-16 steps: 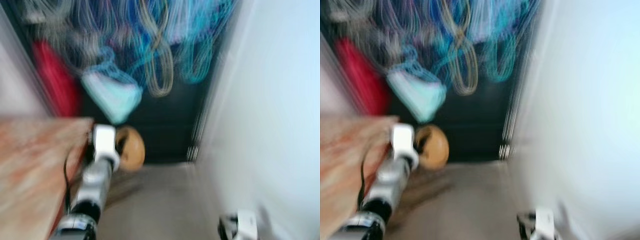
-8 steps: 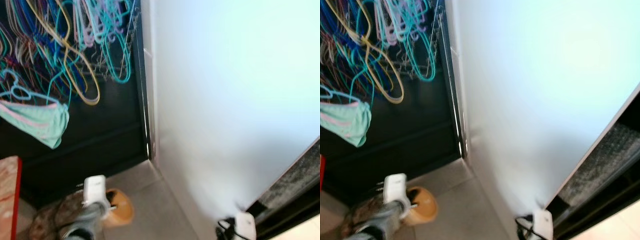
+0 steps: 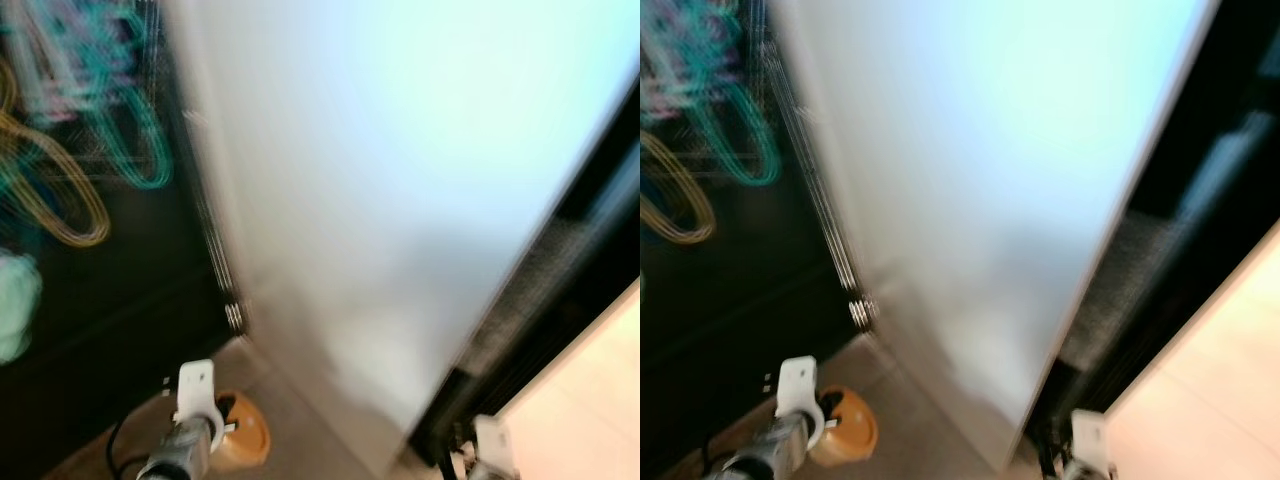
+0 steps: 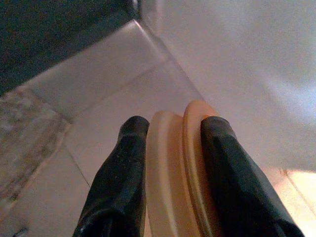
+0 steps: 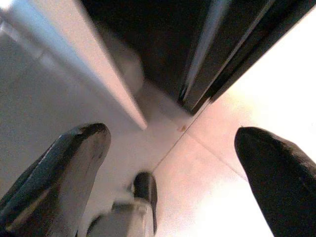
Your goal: Restocking fridge
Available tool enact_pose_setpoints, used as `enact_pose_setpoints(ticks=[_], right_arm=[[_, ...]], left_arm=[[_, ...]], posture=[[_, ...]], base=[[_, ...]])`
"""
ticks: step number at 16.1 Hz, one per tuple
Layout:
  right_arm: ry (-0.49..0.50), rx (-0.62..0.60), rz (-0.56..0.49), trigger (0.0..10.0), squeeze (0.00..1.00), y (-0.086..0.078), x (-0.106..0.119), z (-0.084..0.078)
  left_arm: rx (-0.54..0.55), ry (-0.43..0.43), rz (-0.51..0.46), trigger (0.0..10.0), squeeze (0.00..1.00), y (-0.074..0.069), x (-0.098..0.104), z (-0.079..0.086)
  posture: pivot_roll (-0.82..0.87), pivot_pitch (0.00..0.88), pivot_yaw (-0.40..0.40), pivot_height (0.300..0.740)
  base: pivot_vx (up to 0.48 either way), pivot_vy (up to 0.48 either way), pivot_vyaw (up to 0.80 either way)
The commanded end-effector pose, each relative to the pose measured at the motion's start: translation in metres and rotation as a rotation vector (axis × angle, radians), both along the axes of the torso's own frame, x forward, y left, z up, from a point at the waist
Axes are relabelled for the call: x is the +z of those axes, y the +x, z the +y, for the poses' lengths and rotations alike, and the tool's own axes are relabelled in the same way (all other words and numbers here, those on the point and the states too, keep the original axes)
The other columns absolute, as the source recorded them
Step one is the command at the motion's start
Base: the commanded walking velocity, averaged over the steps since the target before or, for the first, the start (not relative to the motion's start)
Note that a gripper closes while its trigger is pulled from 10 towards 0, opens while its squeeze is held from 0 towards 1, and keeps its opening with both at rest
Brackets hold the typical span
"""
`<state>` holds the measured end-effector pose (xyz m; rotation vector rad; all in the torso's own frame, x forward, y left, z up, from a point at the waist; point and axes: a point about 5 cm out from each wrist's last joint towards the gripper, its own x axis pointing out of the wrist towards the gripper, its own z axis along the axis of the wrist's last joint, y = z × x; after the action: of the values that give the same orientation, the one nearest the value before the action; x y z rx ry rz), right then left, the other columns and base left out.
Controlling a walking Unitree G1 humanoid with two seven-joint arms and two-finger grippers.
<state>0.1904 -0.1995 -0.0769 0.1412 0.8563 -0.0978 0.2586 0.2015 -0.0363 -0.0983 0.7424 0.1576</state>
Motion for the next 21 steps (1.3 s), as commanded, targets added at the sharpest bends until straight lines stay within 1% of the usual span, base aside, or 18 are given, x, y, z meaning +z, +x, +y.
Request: enact_pose_setpoints(ticks=[1,3,4,5,7,9,12,16,21], right_arm=[[0.003,0.000,0.035,10.0,0.00,-0.009,-0.005,0.002],[0.003,-0.008,0.035,10.0,0.00,-0.010,-0.005,0.003],[0.002,-0.010,0.036,10.0,0.00,-0.010,-0.006,0.003],[0.000,-0.010,0.037,10.0,0.00,-0.010,-0.006,0.003],[-0.006,-0.017,0.033,10.0,0.00,-0.011,-0.006,0.002],[-0.019,-0.014,0.036,10.0,0.00,-0.011,-0.006,0.002],[-0.028,-0.028,0.035,10.0,0.00,-0.012,-0.006,0.001],[-0.022,-0.054,0.035,10.0,0.00,-0.013,-0.007,0.002],[-0.025,-0.055,0.033,10.0,0.00,-0.012,-0.006,0.001]], left_arm=[[-0.002,0.017,0.043,10.0,0.00,-0.006,-0.005,0.002],[-0.019,0.033,0.070,10.0,0.00,-0.010,-0.008,0.000],[-0.019,0.026,0.076,10.0,0.00,-0.011,-0.009,-0.001],[-0.007,0.017,0.078,10.0,0.00,-0.012,-0.010,-0.001],[0.062,-0.028,0.076,10.0,0.00,-0.012,-0.010,-0.001],[0.075,-0.036,0.080,10.0,0.00,-0.012,-0.011,-0.004],[0.087,-0.031,0.080,10.0,0.00,-0.015,-0.011,0.008],[0.105,-0.033,0.064,10.0,0.00,-0.013,-0.008,0.010],[0.114,-0.024,0.066,10.0,0.00,-0.014,-0.010,0.010]], posture=[[0.02,0.000,0.026,0.740],[0.02,0.000,0.031,0.740],[0.01,0.000,0.034,0.740],[0.01,0.000,0.035,0.740],[0.01,0.000,0.037,0.740],[0.01,0.000,0.035,0.740],[-0.01,0.000,0.040,0.740],[-0.02,0.000,0.041,0.740],[-0.01,0.000,0.036,0.740]], base=[[0.000,0.000,-0.80],[0.000,0.000,-0.80],[0.000,0.000,-0.80],[0.000,0.000,-0.80],[0.000,0.000,-0.69],[0.000,0.000,0.00],[0.000,0.000,0.00],[0.000,0.000,0.00],[0.000,0.000,-0.80]])
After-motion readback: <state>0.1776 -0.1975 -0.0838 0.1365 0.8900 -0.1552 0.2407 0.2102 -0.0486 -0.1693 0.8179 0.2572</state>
